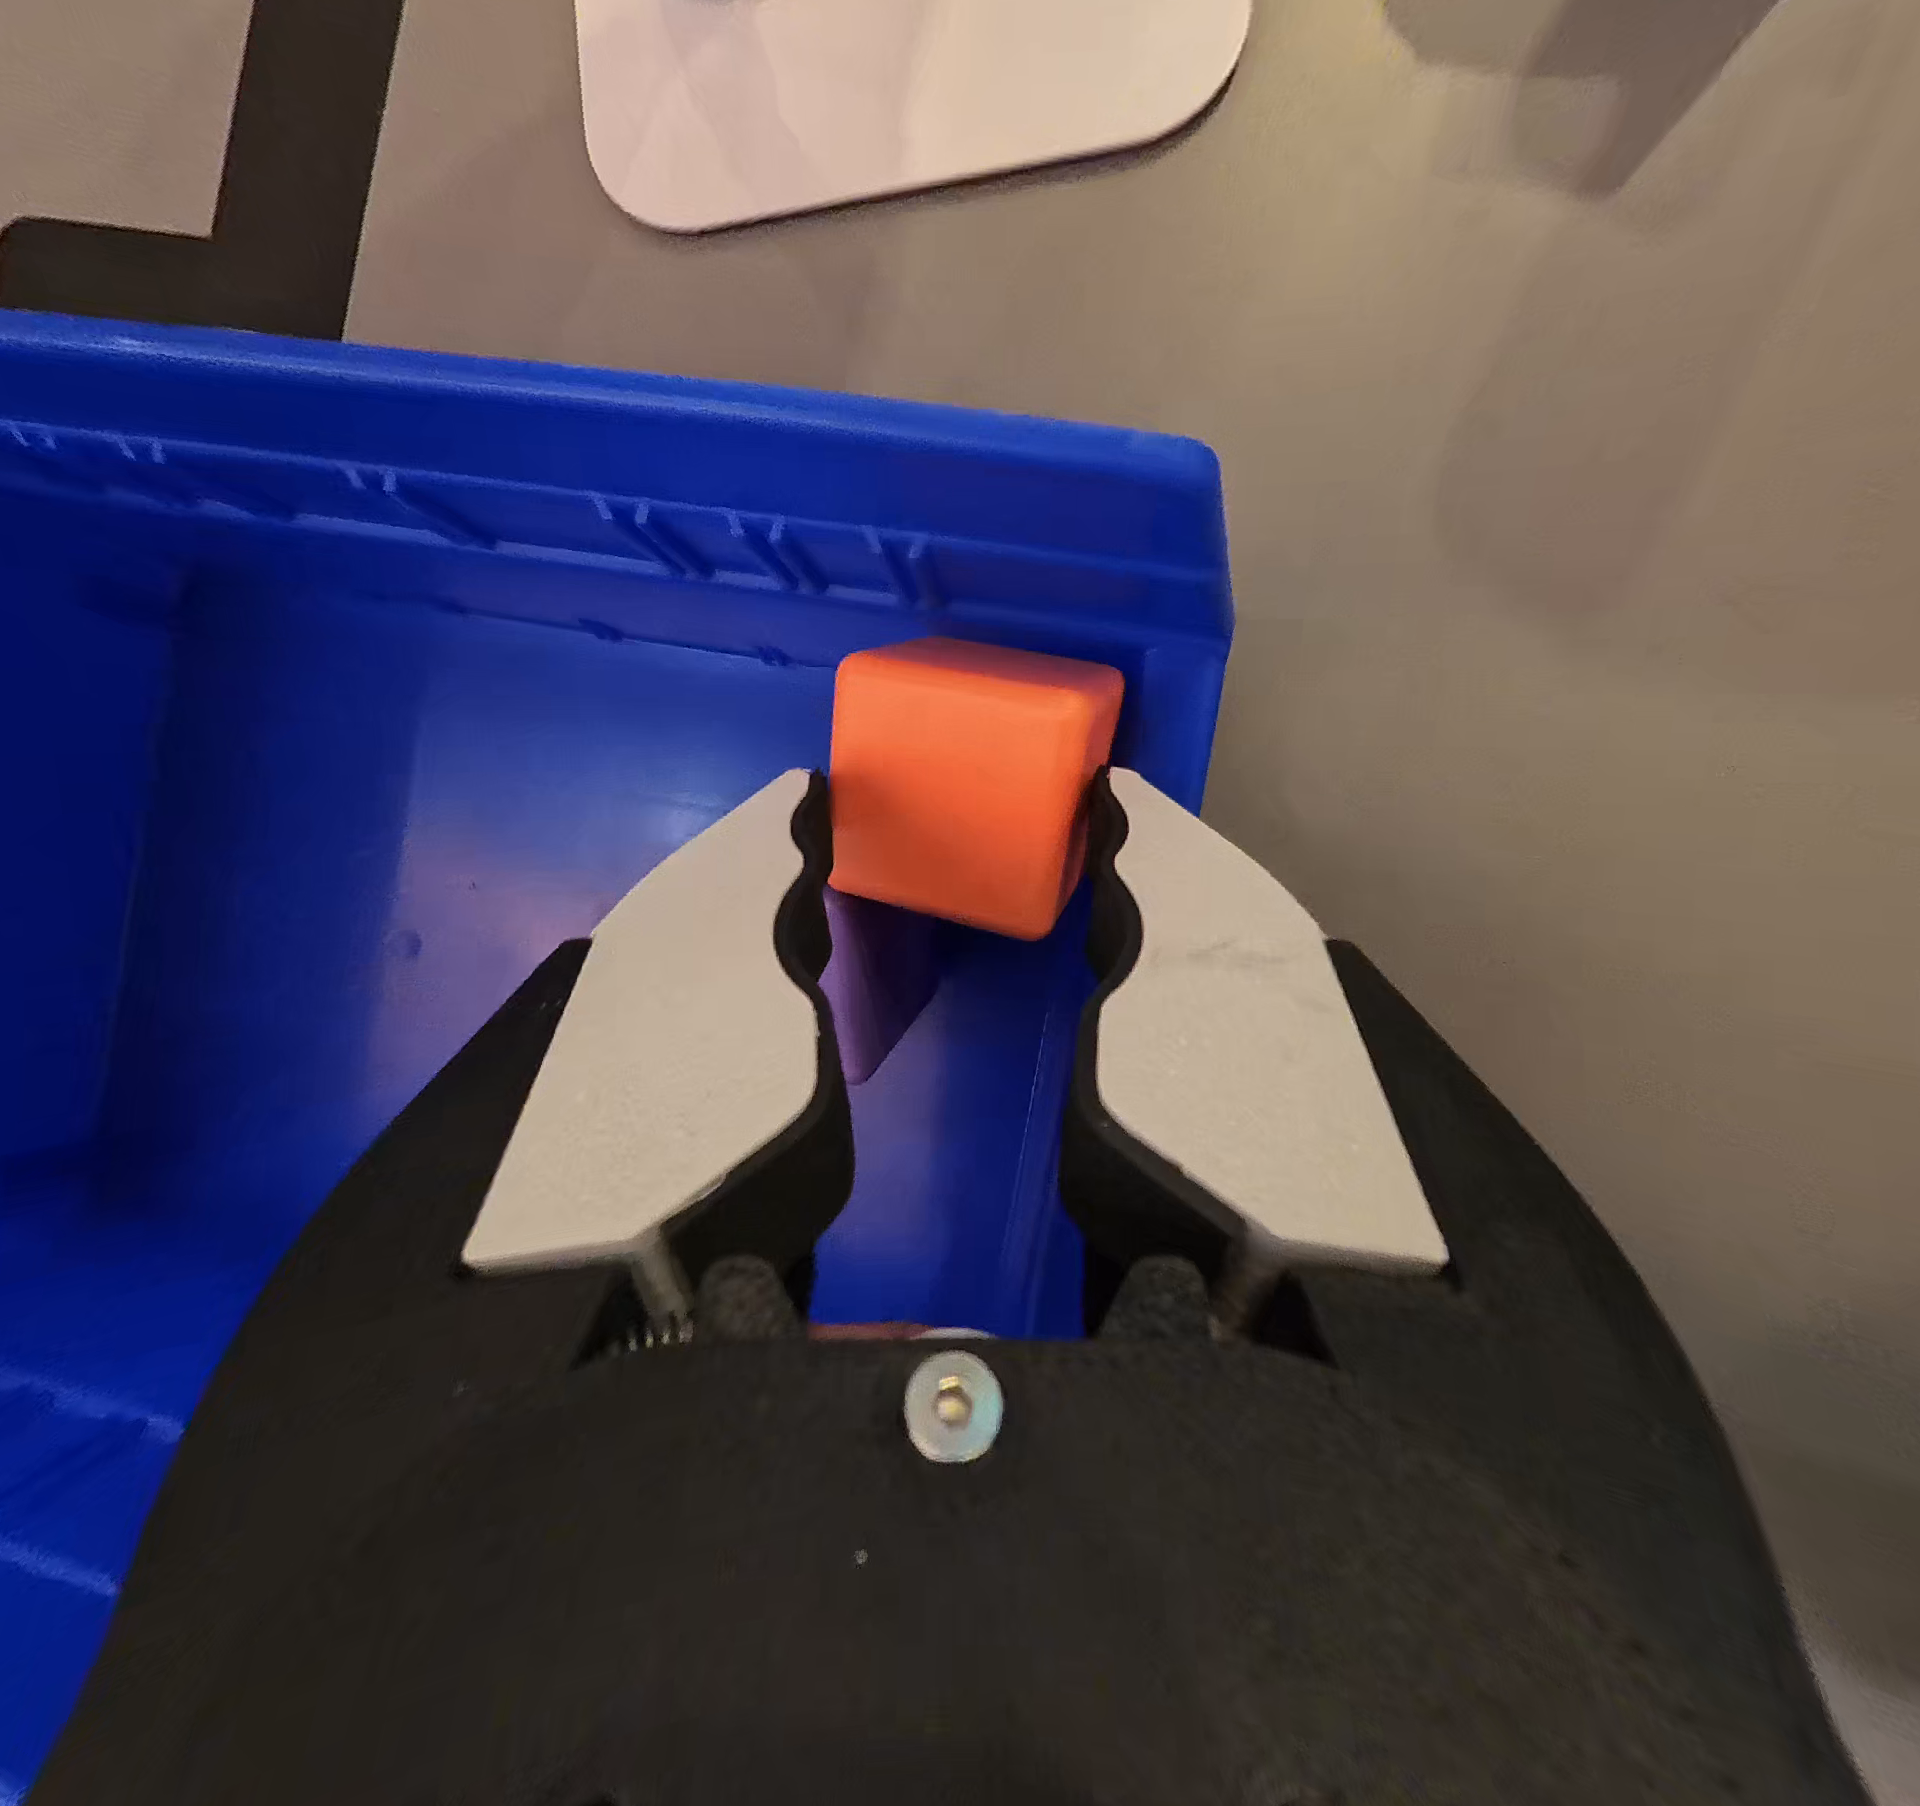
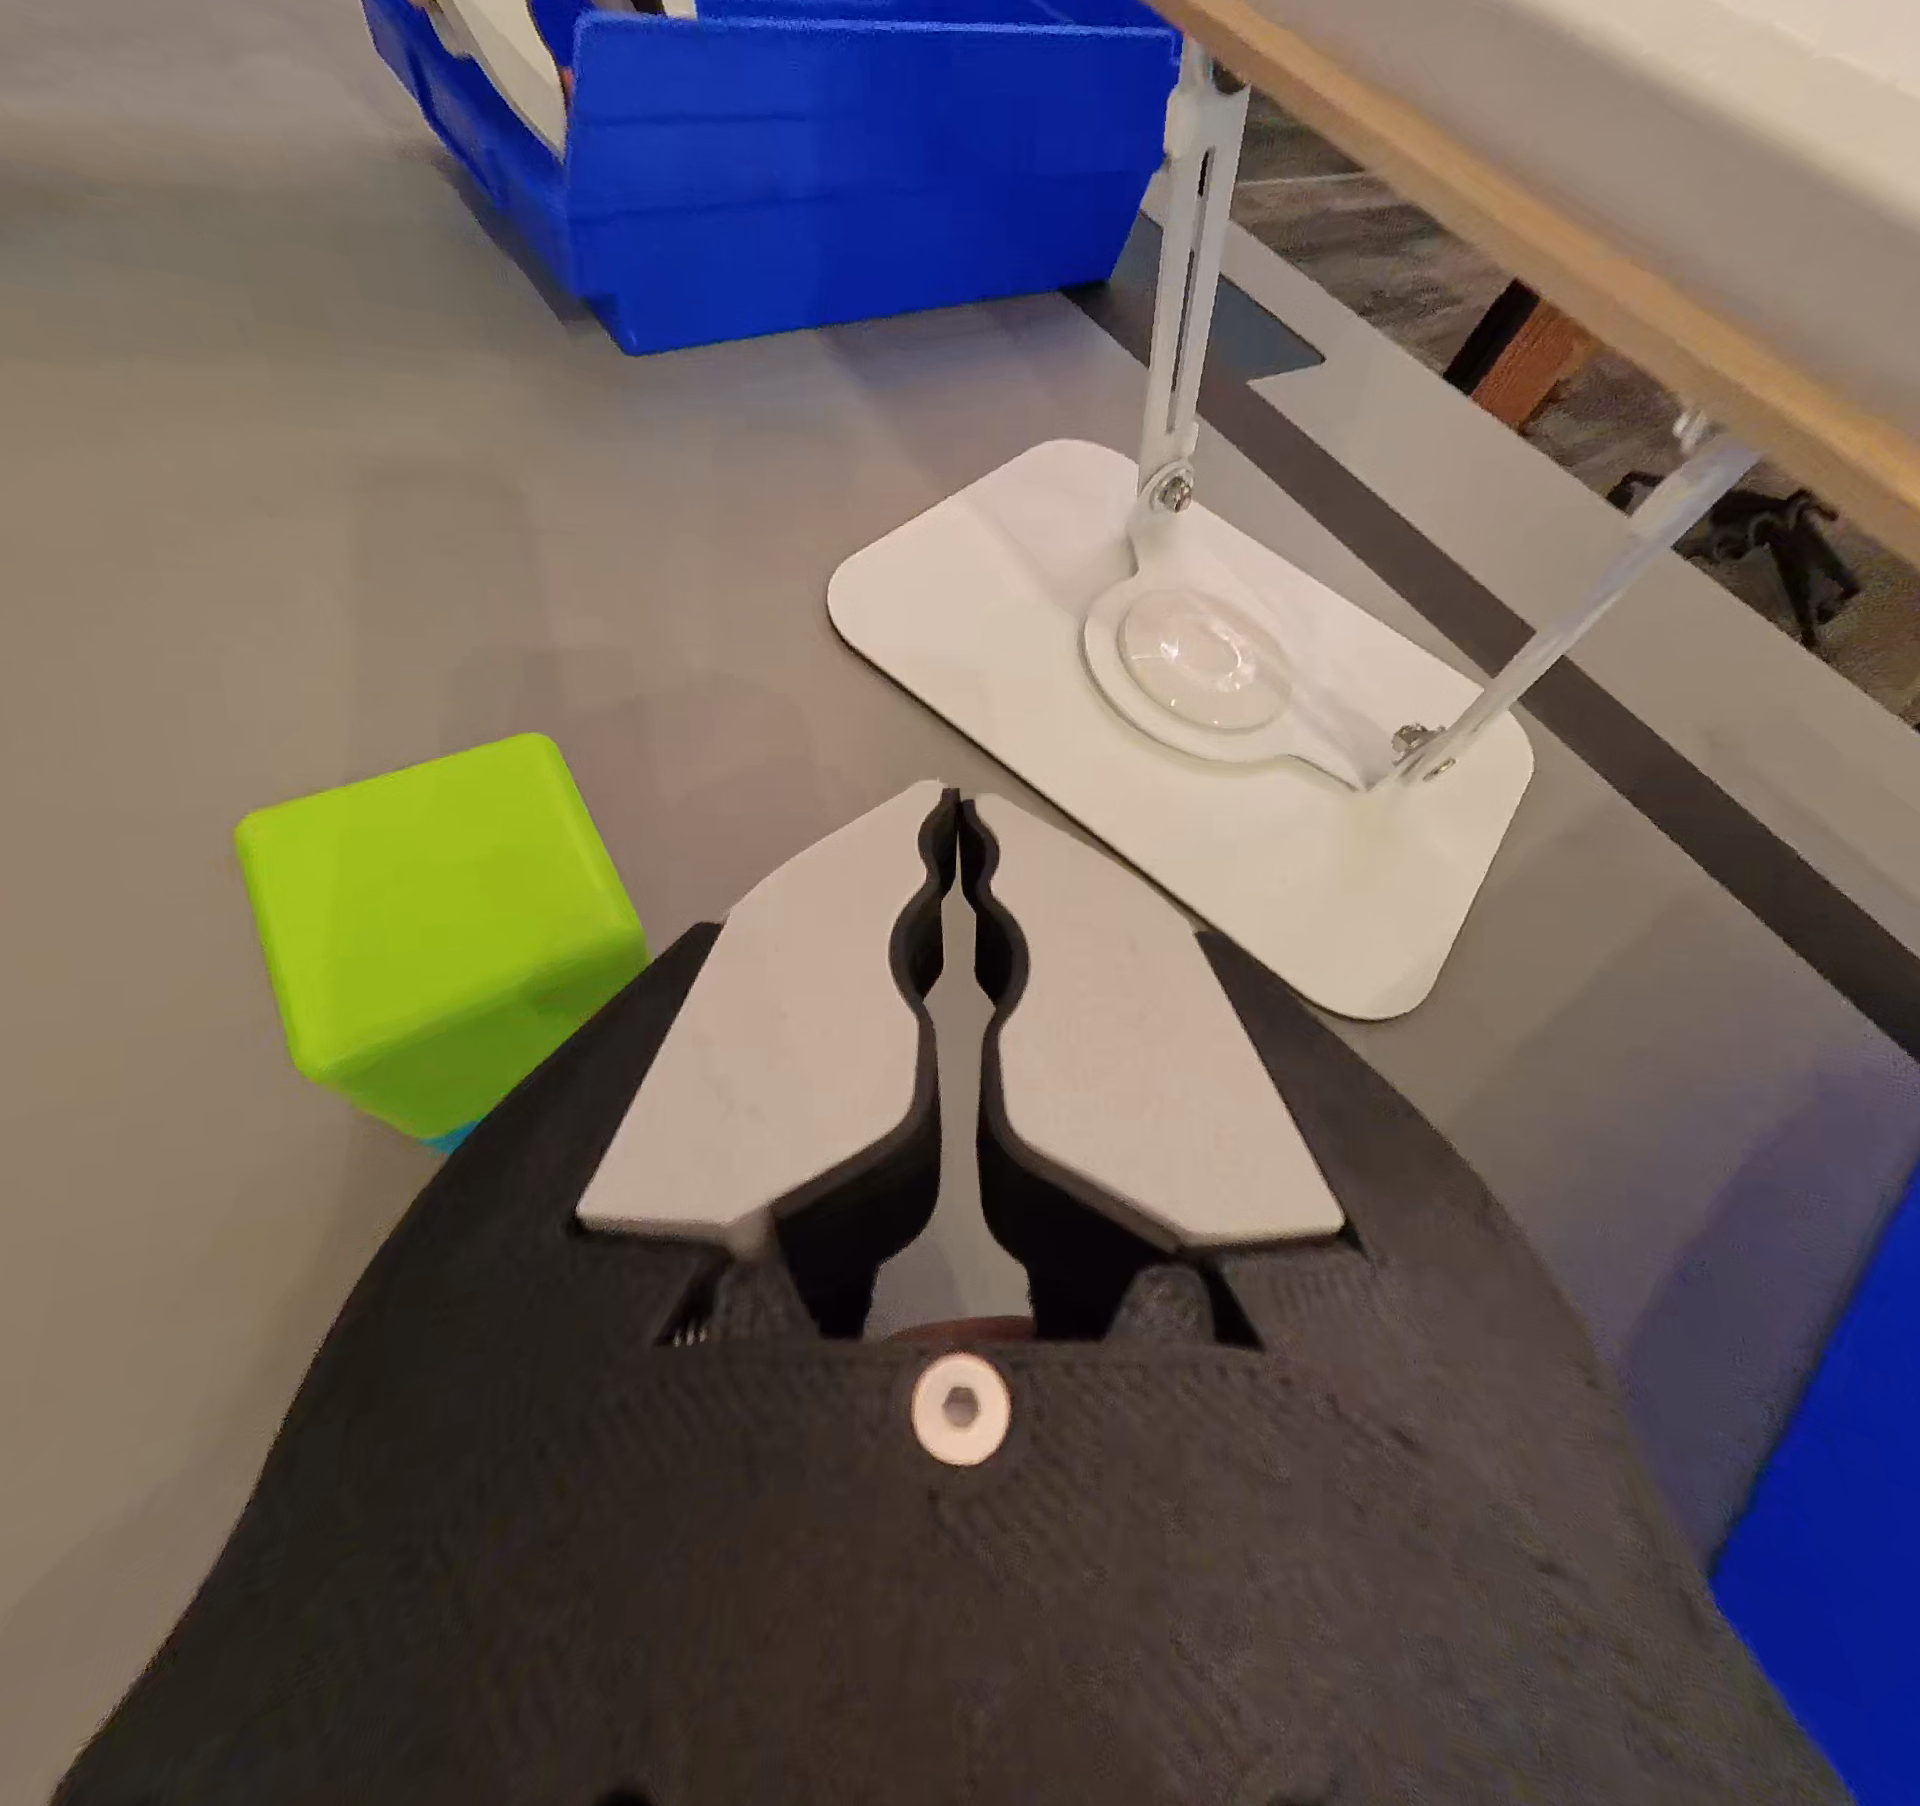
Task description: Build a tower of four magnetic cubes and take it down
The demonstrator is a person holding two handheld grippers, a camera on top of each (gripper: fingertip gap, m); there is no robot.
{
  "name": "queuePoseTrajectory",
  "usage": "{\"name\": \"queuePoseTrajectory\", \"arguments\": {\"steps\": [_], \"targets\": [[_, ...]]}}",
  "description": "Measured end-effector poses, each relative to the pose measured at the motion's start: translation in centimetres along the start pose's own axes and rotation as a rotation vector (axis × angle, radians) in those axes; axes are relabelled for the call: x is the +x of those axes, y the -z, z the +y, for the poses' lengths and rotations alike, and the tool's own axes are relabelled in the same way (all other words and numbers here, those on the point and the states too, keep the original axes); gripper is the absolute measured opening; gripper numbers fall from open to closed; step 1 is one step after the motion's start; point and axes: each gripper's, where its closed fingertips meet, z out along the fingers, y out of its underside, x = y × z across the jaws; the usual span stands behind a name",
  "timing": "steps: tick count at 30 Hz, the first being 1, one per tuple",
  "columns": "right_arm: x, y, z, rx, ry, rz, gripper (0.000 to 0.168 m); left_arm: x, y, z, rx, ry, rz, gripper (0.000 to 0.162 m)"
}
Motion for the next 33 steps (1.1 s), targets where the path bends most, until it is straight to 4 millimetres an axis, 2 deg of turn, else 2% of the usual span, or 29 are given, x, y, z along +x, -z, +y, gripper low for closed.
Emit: {"name": "queuePoseTrajectory", "arguments": {"steps": [9, 11, 21, 25, 29, 33], "targets": [[0.3, -0.2, 0.8, -0.011, -0.051, -0.028, 0.0, 2.7, 2.3, -2.1, 0.206, 0.057, 0.164, 0.046], [0.1, -0.3, 1.0, -0.02, -0.037, -0.03, 0.0, 3.1, 2.1, -1.7, 0.164, 0.055, 0.182, 0.046], [0.2, -0.4, 1.2, -0.023, -0.038, -0.037, 0.0, 6.8, 2.4, -2.7, 0.23, 0.029, 0.363, 0.046], [0.1, -0.5, 1.4, -0.029, -0.039, -0.048, 0.0, 8.8, 2.9, -3.4, 0.29, 0.025, 0.456, 0.046], [0.0, -0.5, 1.5, -0.031, -0.037, -0.05, 0.0, 9.6, 3.6, -4.2, 0.301, -0.023, 0.418, 0.046], [0.0, -0.5, 1.5, -0.035, -0.031, -0.051, 0.0, 10.7, 4.8, -5.9, 0.321, -0.094, 0.346, 0.046]]}}
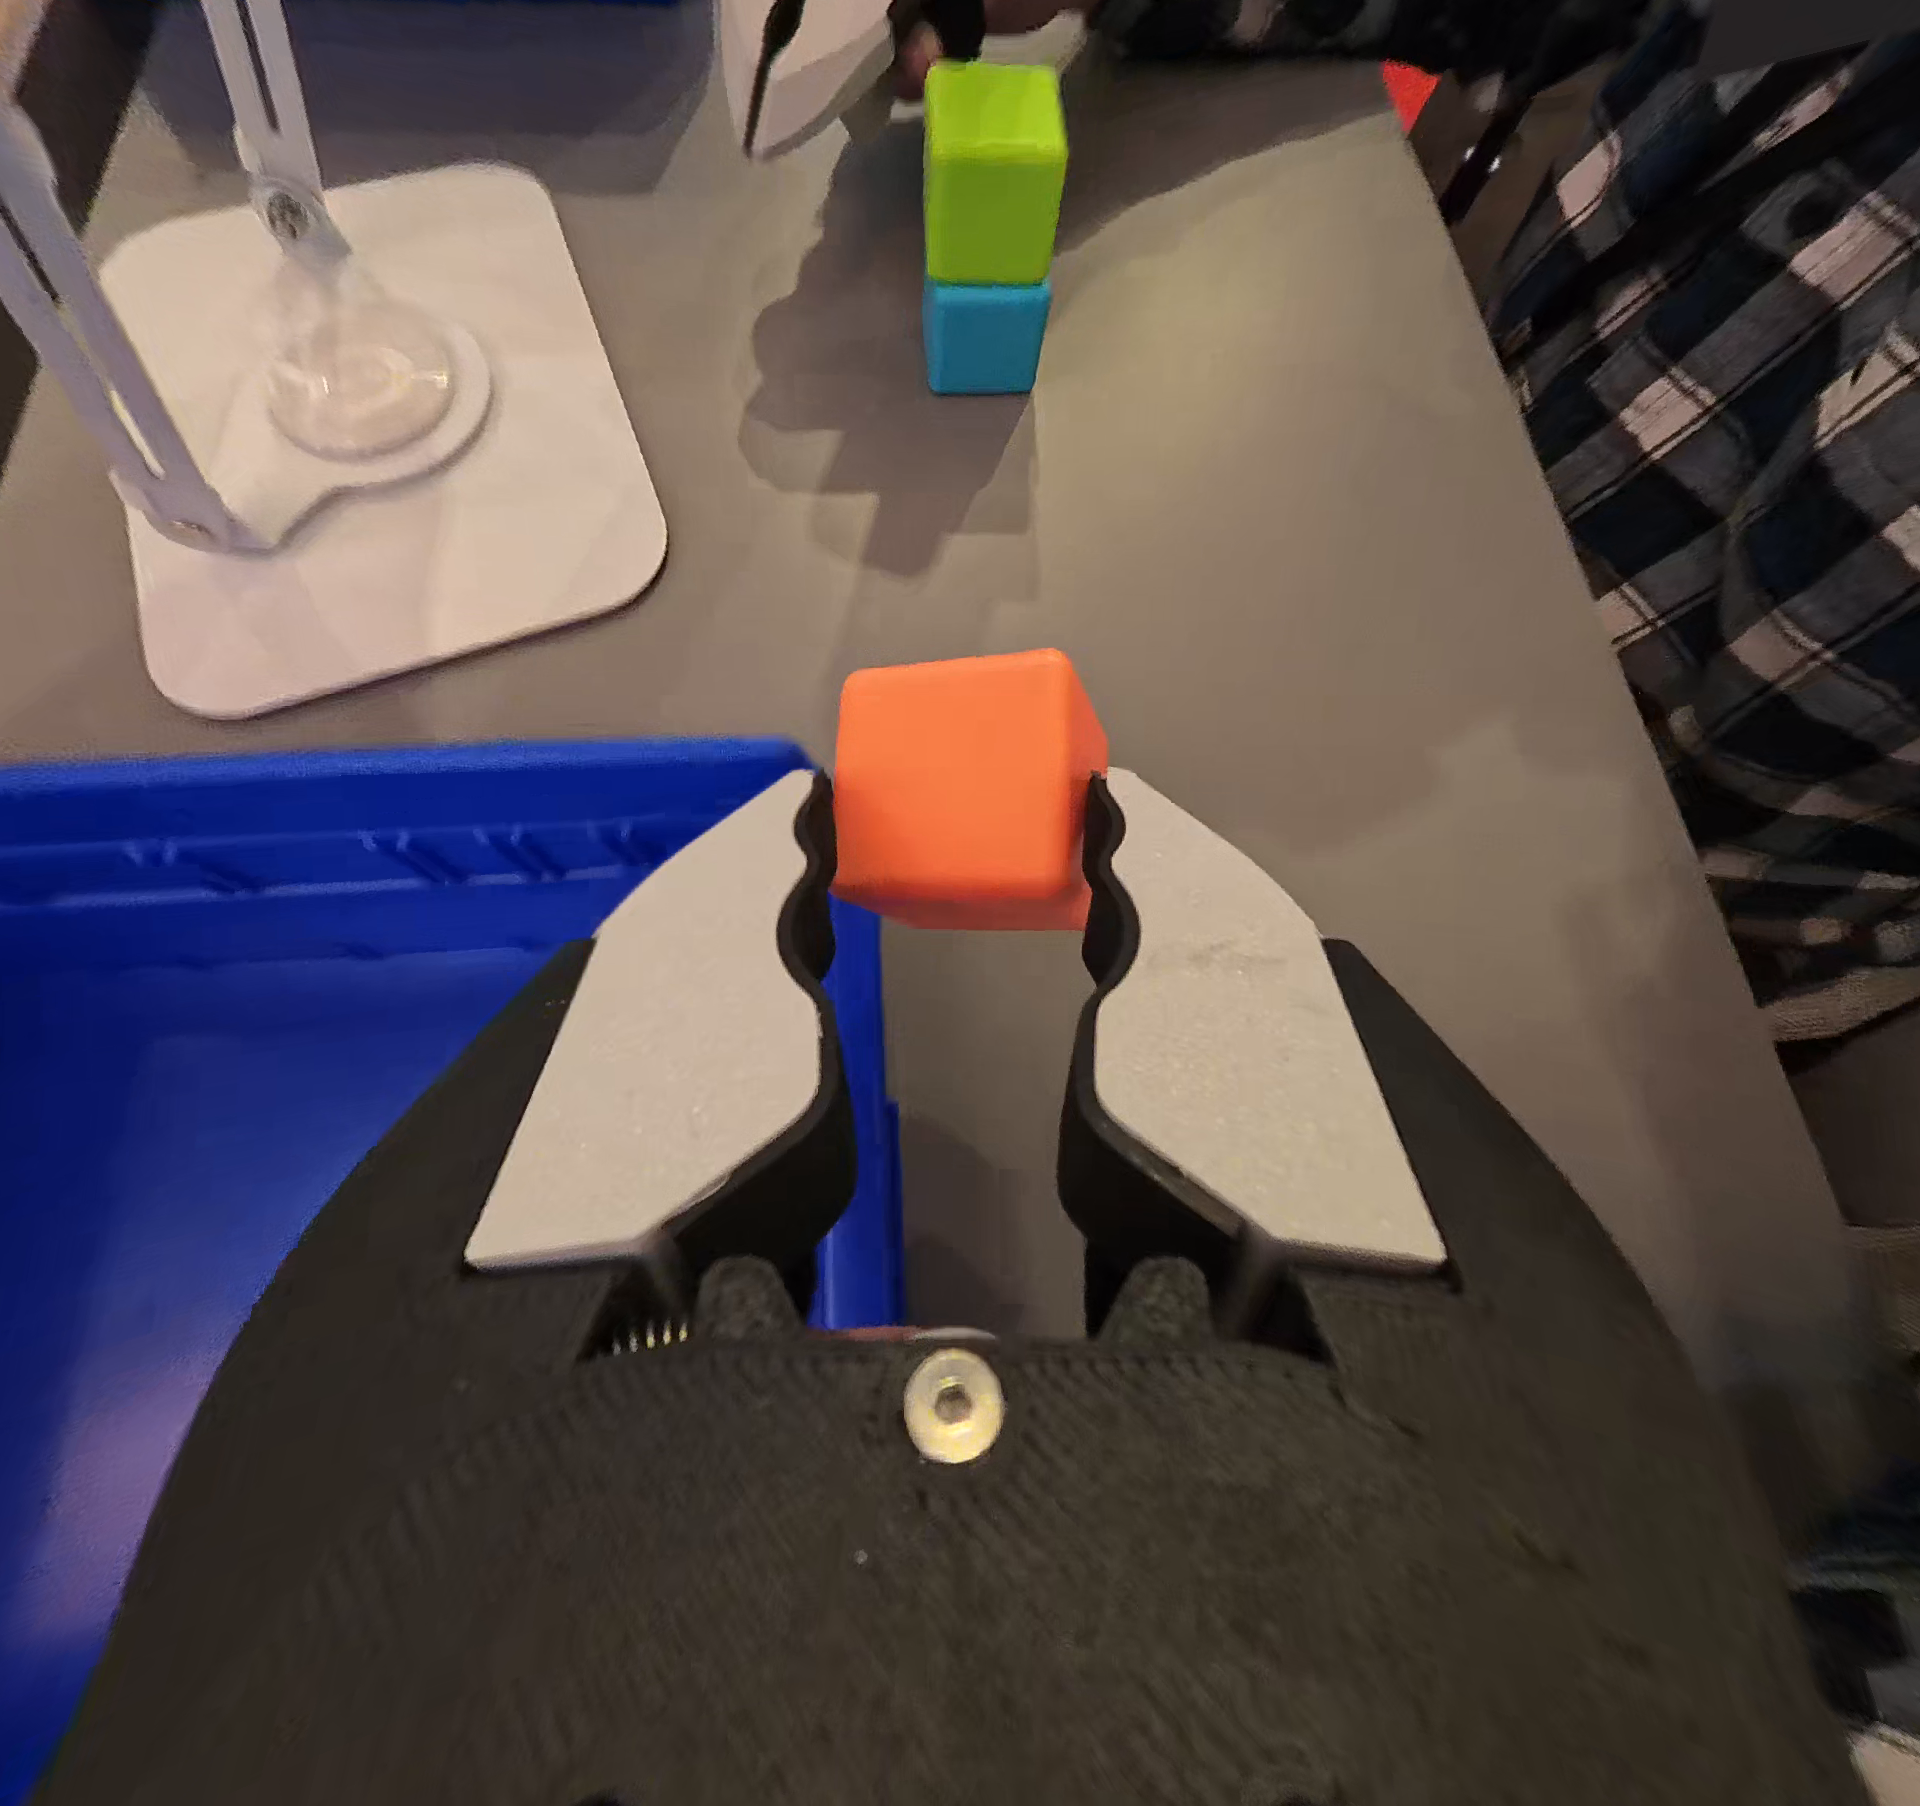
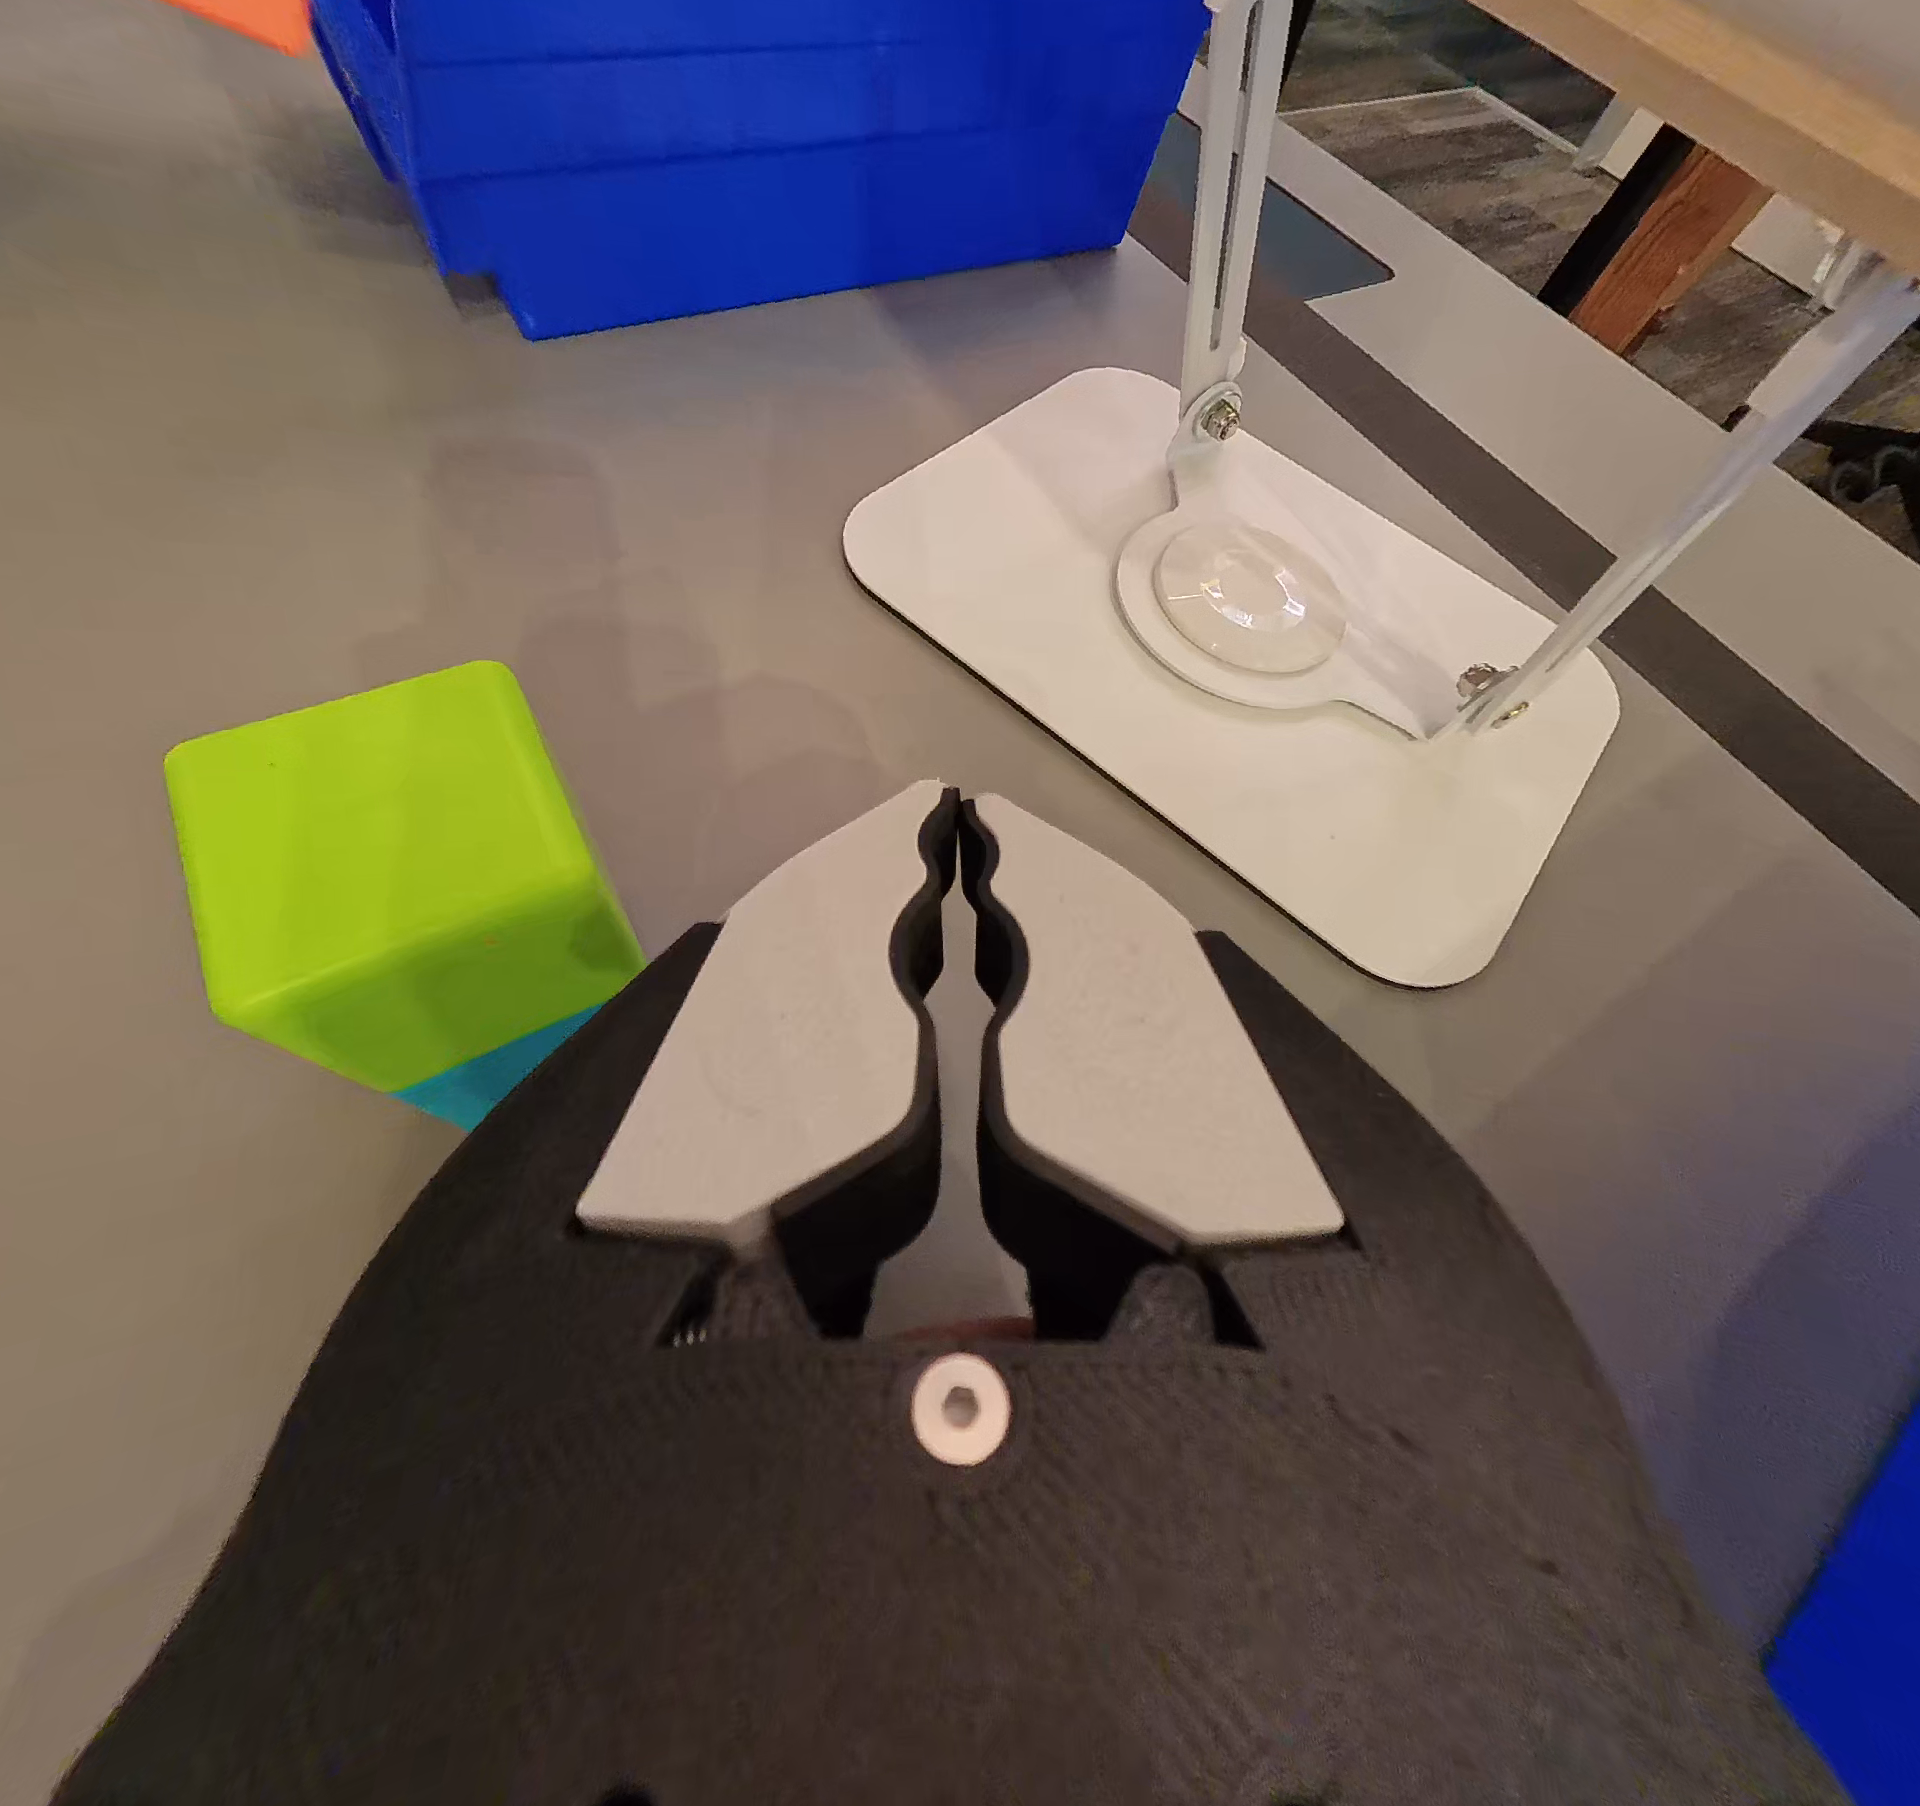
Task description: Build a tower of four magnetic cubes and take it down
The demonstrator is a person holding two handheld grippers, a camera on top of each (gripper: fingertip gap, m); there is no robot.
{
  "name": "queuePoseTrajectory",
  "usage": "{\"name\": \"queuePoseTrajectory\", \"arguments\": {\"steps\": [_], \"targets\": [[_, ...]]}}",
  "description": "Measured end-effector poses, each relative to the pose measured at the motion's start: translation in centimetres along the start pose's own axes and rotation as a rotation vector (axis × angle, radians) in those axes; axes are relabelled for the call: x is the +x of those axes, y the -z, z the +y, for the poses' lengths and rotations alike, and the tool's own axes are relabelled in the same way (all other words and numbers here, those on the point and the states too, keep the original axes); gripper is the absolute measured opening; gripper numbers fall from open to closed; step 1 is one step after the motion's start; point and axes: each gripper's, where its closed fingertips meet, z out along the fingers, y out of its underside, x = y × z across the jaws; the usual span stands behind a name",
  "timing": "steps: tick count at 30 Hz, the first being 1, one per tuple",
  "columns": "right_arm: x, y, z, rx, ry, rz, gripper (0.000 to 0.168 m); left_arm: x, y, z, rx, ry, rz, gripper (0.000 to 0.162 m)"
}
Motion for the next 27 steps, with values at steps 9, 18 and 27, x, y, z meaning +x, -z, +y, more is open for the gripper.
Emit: {"name": "queuePoseTrajectory", "arguments": {"steps": [9, 18, 27], "targets": [[1.2, 0.4, 1.4, -0.029, -0.001, 0.032, 0.0, 2.1, -8.2, -10.1, -0.096, -0.154, -0.218, 0.046], [2.2, 0.3, 2.7, -0.057, -0.026, 0.039, 0.0, 0.6, -16.8, -15.4, -0.18, -0.091, -0.268, 0.046], [1.7, 0.1, 2.6, -0.054, -0.018, 0.023, 0.0, -0.2, -18.8, -14.7, -0.215, -0.121, -0.331, 0.046]]}}
